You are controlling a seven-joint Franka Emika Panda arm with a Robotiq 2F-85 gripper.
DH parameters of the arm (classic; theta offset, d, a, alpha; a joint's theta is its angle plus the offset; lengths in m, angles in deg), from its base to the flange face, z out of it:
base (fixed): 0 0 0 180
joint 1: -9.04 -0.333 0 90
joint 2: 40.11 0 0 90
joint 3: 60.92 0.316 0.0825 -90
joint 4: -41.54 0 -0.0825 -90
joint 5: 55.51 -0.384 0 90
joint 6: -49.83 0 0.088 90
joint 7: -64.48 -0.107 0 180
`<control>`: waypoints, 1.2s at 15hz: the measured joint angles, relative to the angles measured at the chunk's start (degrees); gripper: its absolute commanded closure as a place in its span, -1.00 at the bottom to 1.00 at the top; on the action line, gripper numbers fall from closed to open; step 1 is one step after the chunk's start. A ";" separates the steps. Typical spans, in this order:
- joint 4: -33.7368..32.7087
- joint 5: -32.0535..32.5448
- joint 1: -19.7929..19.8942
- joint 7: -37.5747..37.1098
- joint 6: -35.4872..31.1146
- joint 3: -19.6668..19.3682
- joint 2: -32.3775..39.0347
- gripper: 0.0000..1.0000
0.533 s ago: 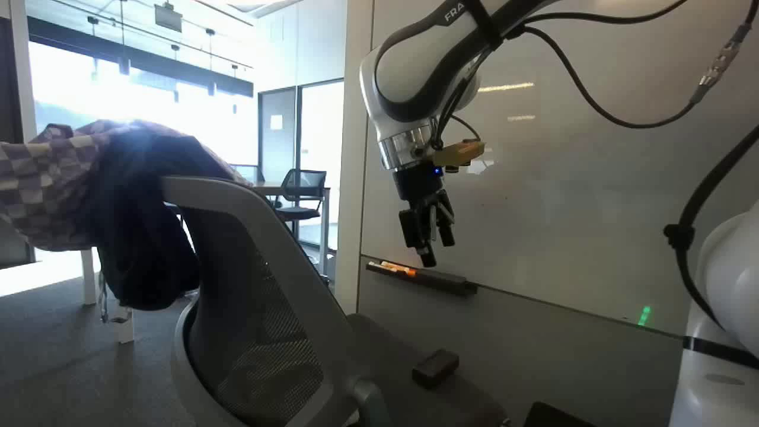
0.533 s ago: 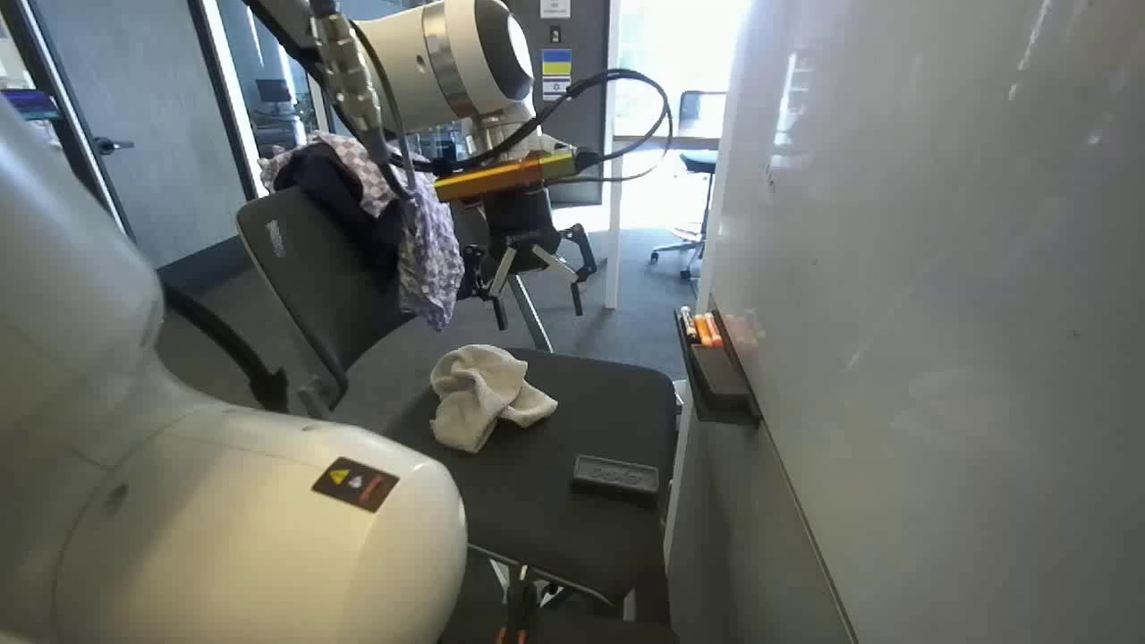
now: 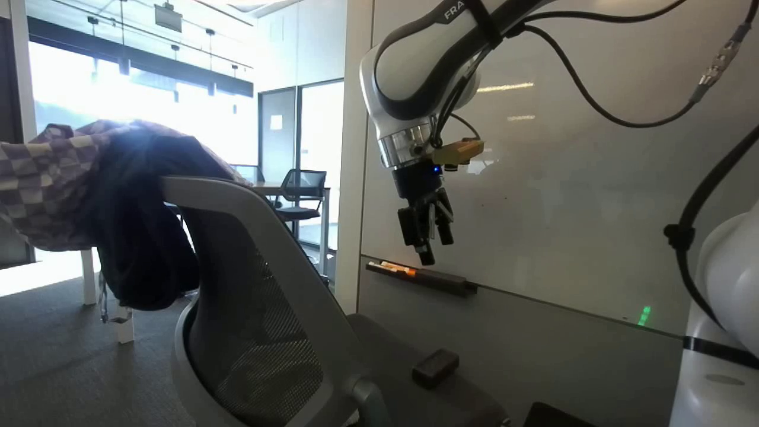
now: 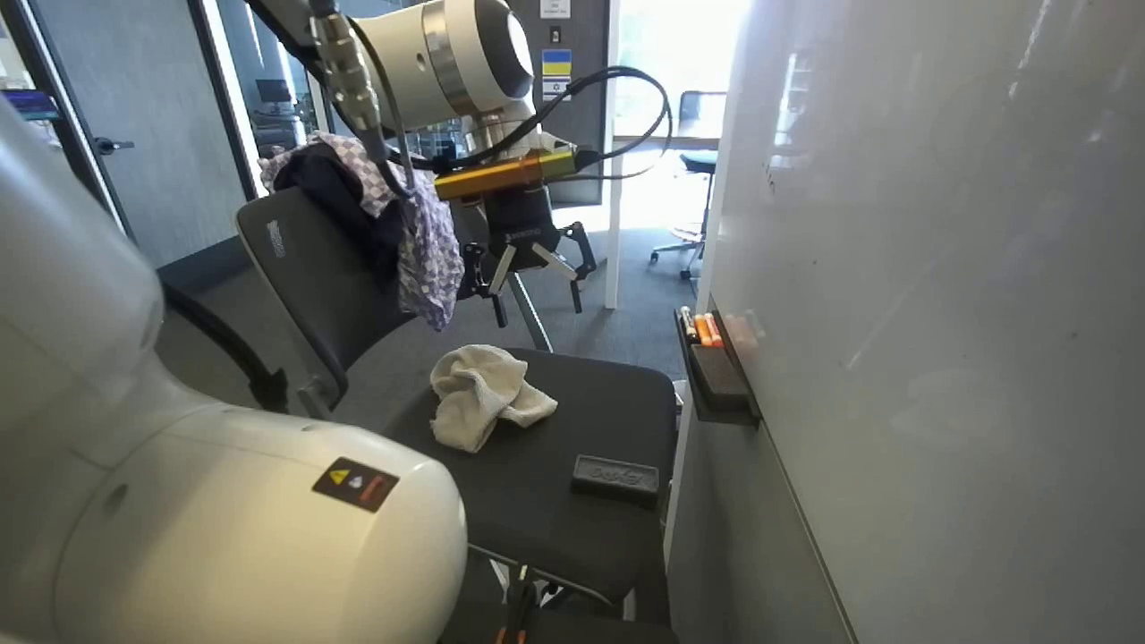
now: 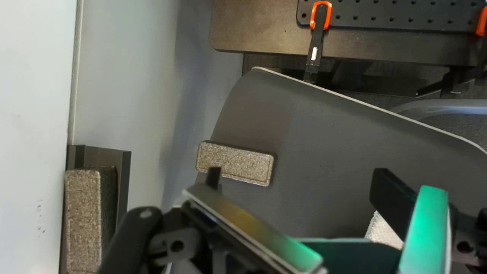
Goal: Move the clothes to the chair's seat
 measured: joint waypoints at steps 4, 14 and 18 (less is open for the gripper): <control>0.84 -4.12 -3.44 0.01 -9.89 0.62 3.35 -1.00; -14.29 -19.15 -14.27 7.89 -20.49 7.20 8.64 -1.00; -20.36 -21.47 -15.87 17.62 -20.26 7.39 7.48 -1.00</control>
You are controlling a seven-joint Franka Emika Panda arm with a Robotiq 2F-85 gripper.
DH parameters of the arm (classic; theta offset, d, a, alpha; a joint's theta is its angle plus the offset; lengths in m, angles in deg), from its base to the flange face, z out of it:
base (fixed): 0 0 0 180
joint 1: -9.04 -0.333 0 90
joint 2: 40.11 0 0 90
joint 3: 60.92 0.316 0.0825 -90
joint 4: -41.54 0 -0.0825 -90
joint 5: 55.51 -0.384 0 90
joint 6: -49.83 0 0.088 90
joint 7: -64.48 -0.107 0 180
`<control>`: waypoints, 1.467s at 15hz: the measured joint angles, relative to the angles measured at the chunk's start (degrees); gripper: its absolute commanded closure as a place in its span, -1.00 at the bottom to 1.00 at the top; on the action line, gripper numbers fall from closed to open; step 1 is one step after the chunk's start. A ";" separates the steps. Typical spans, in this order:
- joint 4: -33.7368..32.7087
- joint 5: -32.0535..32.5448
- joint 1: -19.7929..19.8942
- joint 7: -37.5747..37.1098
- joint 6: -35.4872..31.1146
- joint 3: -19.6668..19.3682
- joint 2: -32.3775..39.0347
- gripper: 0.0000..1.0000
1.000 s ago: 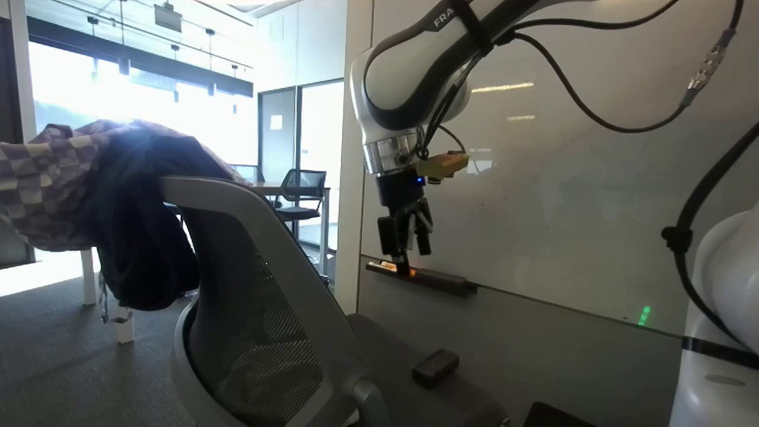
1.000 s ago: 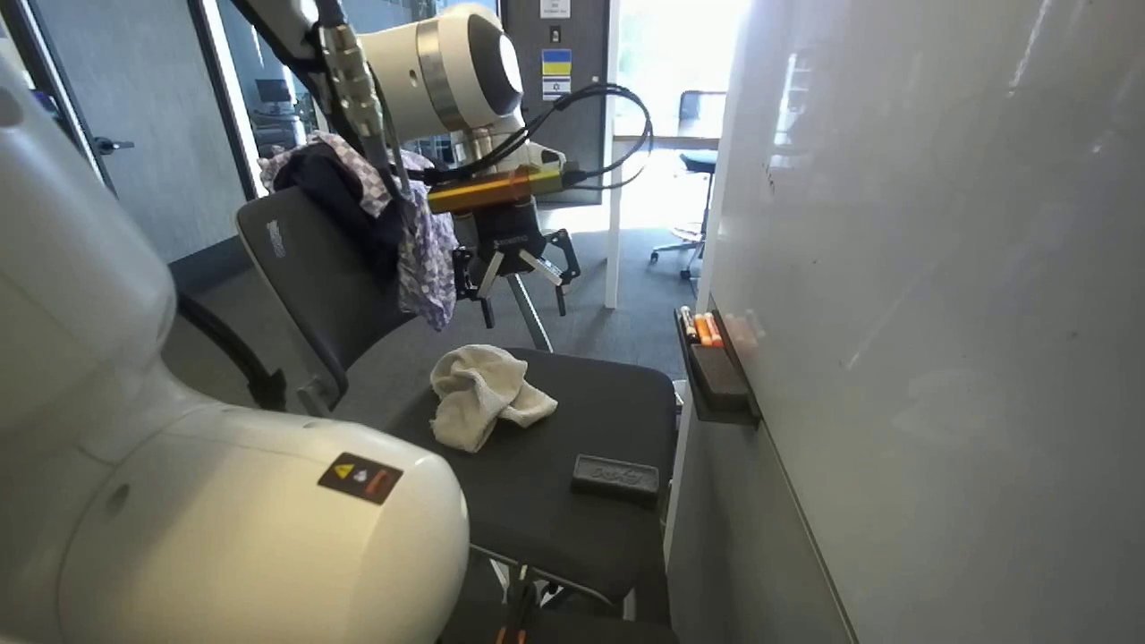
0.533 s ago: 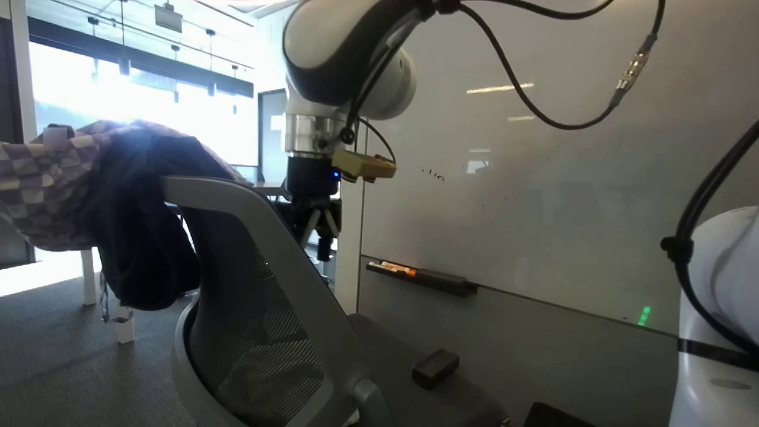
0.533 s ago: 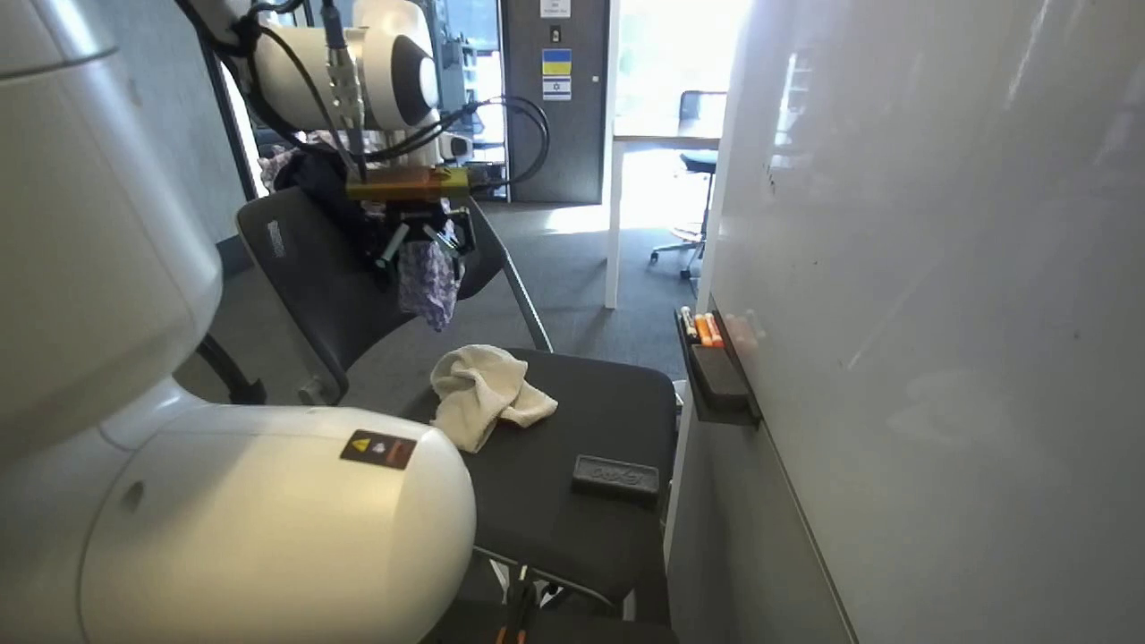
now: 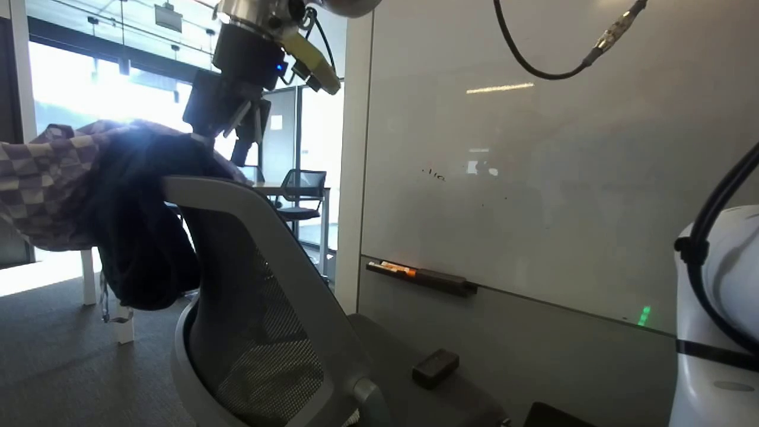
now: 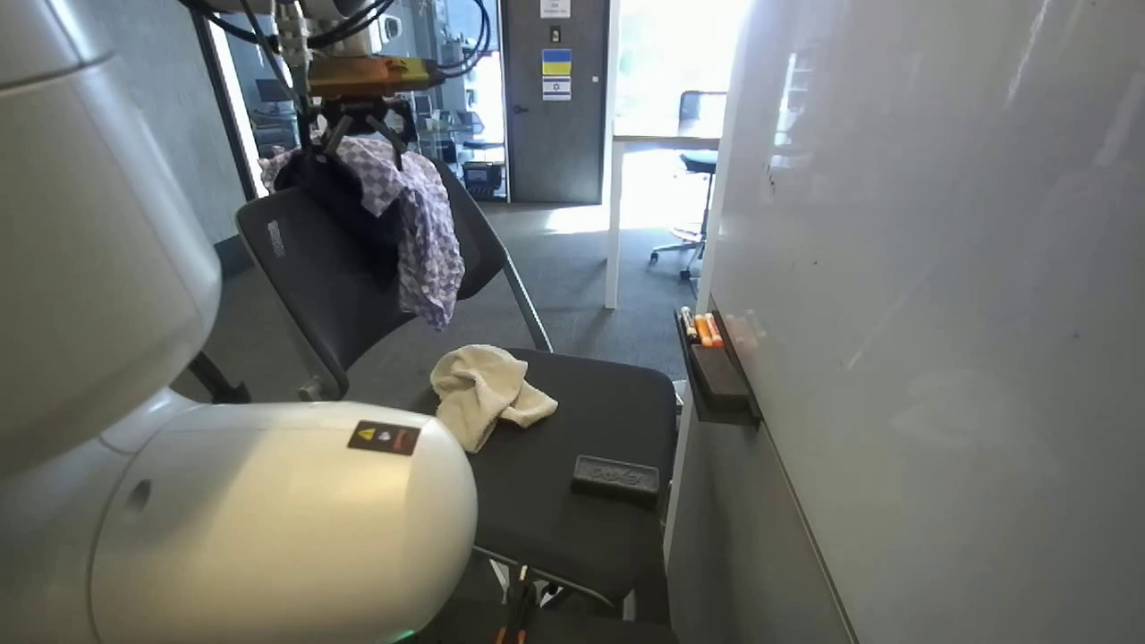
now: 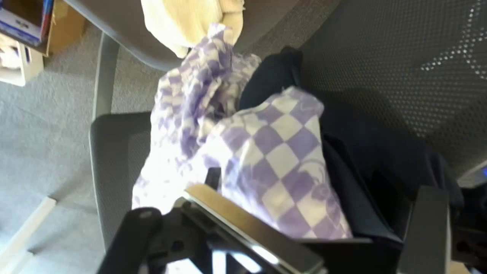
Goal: Move the clothes to the chair's seat
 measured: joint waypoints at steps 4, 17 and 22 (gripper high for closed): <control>-2.35 -9.80 -1.66 12.77 0.28 -1.02 -0.43 -1.00; -2.67 -32.67 -2.30 45.79 8.09 -4.03 1.07 -1.00; -2.80 -32.16 -1.71 52.37 3.49 -3.84 1.08 -1.00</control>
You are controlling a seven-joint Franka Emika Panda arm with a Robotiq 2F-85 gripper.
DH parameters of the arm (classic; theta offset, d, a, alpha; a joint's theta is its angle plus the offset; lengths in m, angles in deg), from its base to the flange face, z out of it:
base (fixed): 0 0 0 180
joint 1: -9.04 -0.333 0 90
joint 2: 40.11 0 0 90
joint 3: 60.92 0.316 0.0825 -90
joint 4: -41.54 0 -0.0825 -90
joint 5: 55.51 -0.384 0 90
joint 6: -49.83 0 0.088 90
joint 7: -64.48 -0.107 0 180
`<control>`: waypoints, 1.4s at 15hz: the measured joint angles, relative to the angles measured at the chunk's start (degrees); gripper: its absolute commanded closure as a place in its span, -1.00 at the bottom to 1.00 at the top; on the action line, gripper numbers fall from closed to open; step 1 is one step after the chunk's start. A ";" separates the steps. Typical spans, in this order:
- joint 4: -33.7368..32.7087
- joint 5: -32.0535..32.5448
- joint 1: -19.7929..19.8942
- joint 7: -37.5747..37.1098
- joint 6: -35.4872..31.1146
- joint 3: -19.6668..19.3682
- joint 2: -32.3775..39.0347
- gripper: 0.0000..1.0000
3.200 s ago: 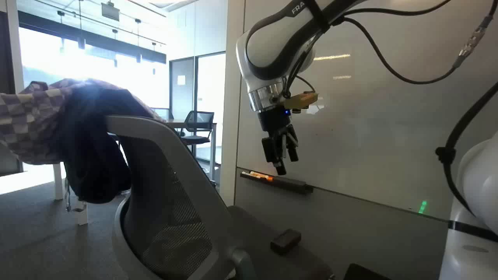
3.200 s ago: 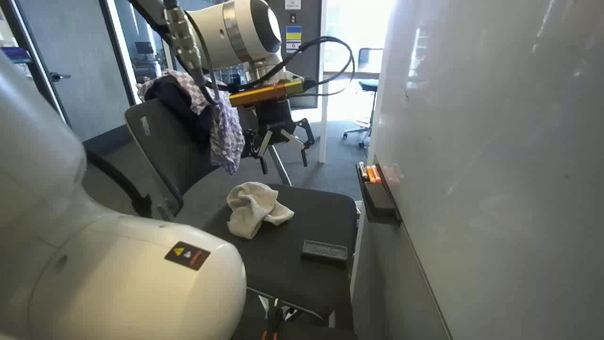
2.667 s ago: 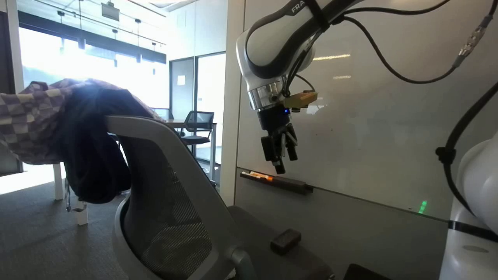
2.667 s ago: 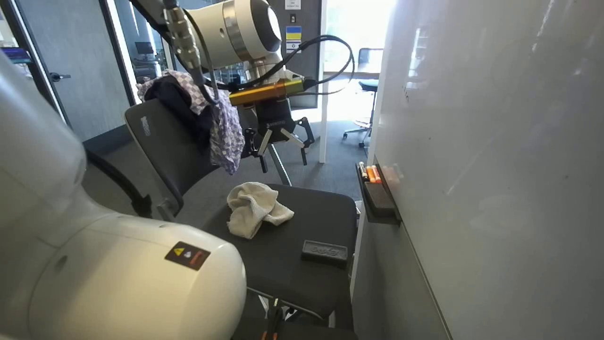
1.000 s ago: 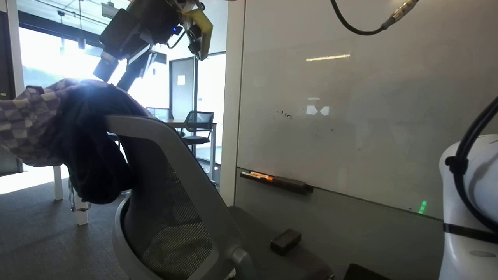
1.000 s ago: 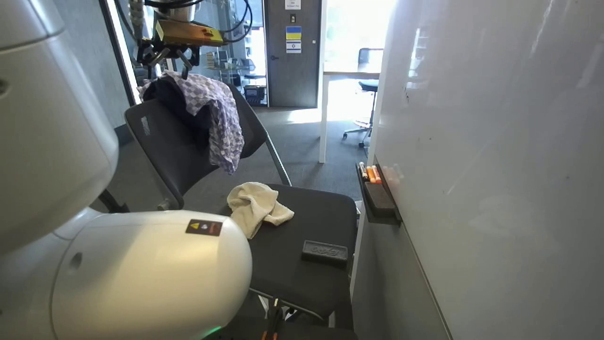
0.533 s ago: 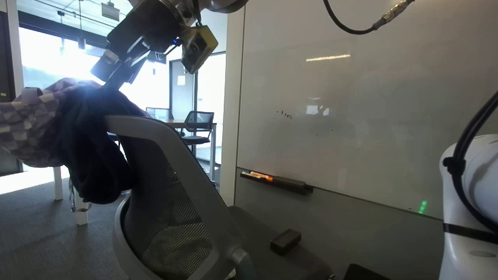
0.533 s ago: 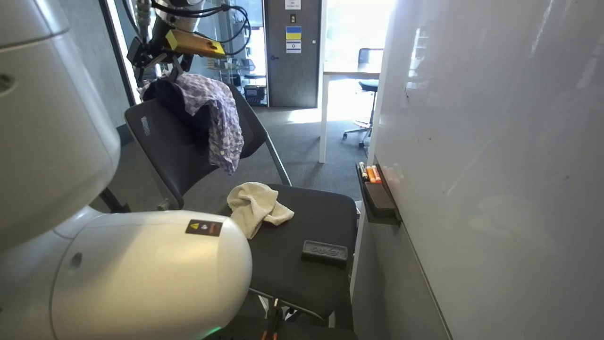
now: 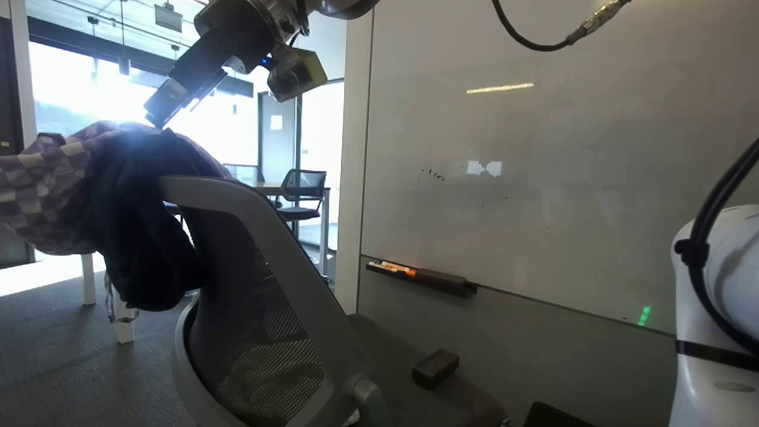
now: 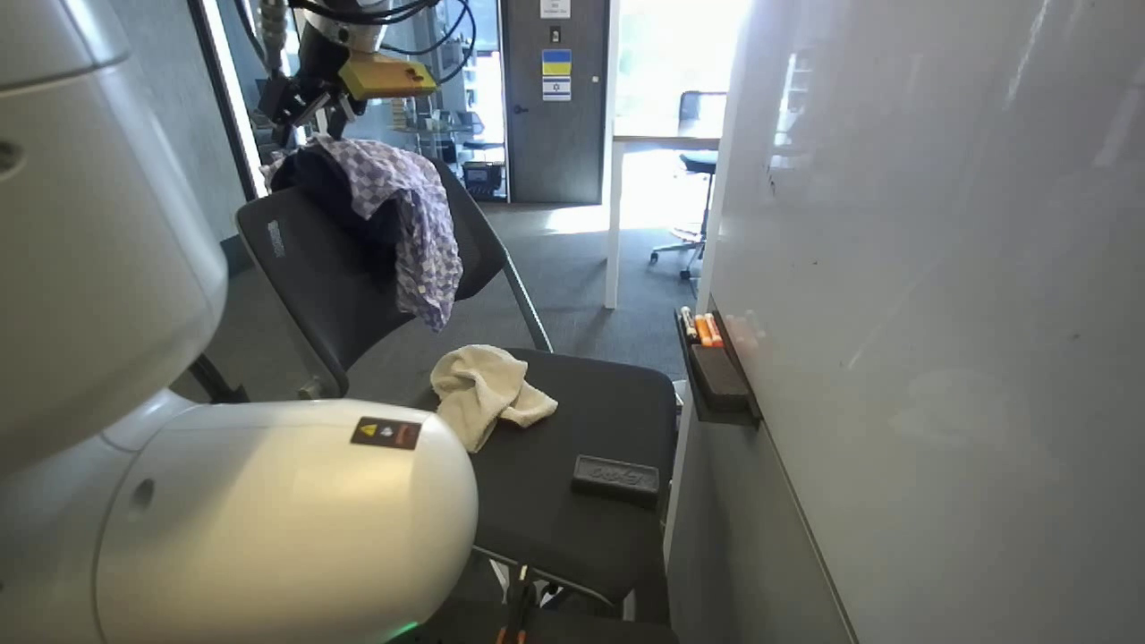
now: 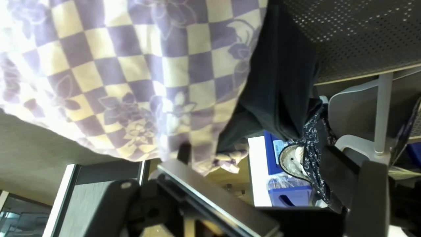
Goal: Move the clothes to the chair's seat
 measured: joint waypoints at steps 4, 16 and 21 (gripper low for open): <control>0.00 4.20 0.51 0.71 -3.52 0.27 0.00 -1.00; 14.32 7.21 0.77 2.94 -16.94 1.54 5.34 -0.18; 15.59 4.17 1.39 5.36 -21.25 1.51 6.21 0.57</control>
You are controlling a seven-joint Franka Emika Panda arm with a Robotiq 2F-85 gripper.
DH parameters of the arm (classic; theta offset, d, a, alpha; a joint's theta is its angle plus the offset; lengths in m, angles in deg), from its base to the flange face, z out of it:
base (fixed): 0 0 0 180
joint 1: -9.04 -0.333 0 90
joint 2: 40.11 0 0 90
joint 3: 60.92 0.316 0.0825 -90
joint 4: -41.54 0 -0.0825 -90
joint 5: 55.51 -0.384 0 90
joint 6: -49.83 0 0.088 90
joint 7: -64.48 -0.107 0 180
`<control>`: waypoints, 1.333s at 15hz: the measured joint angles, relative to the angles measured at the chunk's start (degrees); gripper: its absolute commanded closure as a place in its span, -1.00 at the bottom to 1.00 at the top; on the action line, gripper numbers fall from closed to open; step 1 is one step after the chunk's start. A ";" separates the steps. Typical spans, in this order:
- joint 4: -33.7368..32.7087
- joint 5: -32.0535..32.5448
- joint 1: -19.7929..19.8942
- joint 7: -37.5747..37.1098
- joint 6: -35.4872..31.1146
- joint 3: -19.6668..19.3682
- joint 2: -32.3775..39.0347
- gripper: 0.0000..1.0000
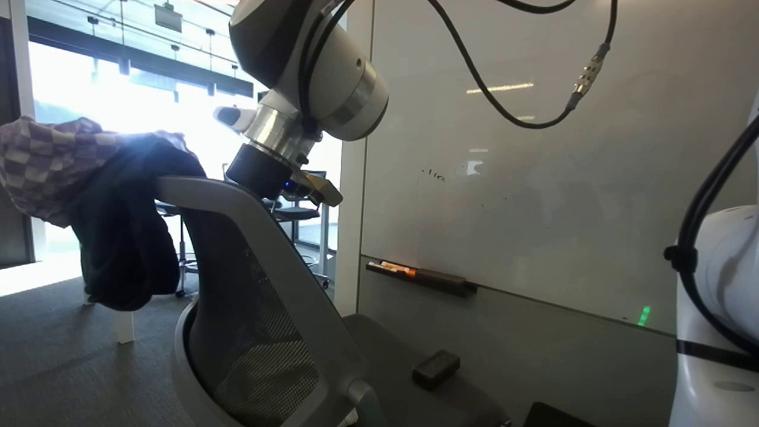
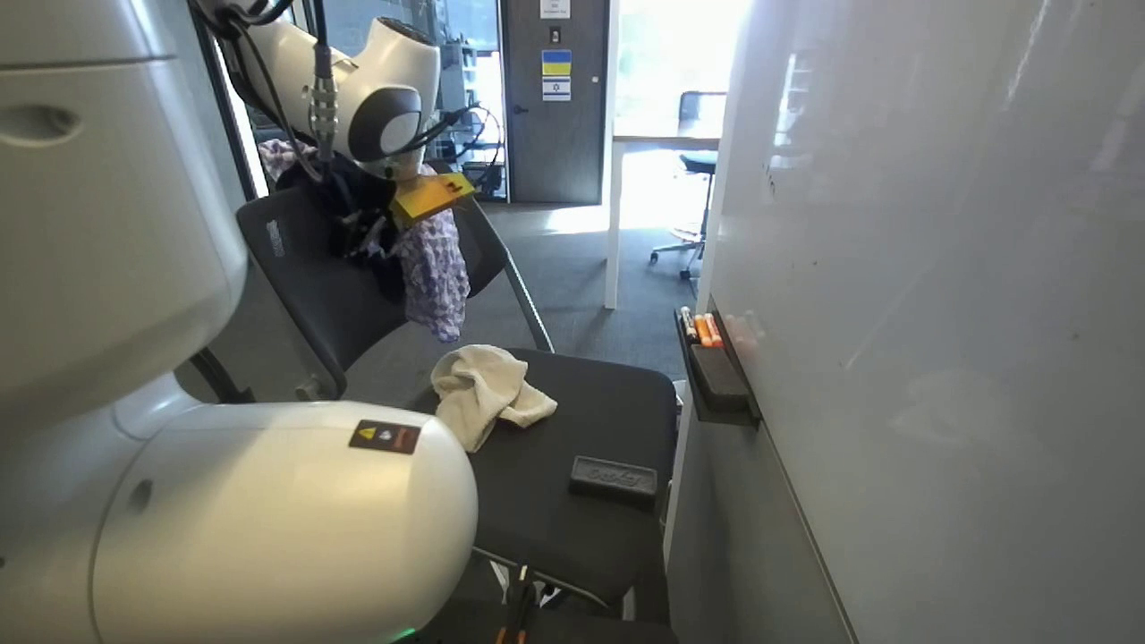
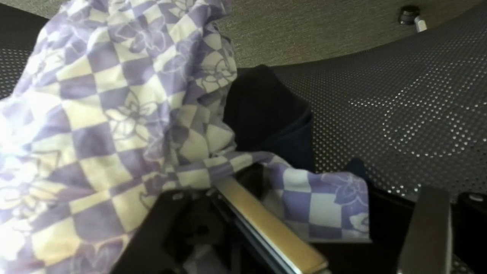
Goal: Move the clothes to the chair's seat
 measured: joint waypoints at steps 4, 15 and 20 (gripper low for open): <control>0.02 -0.70 0.45 -0.21 -2.34 -0.01 -0.01 1.00; -1.00 21.32 4.27 -31.87 -4.18 0.01 -9.46 0.96; -3.48 37.78 7.39 -51.19 -2.00 0.22 -17.77 0.96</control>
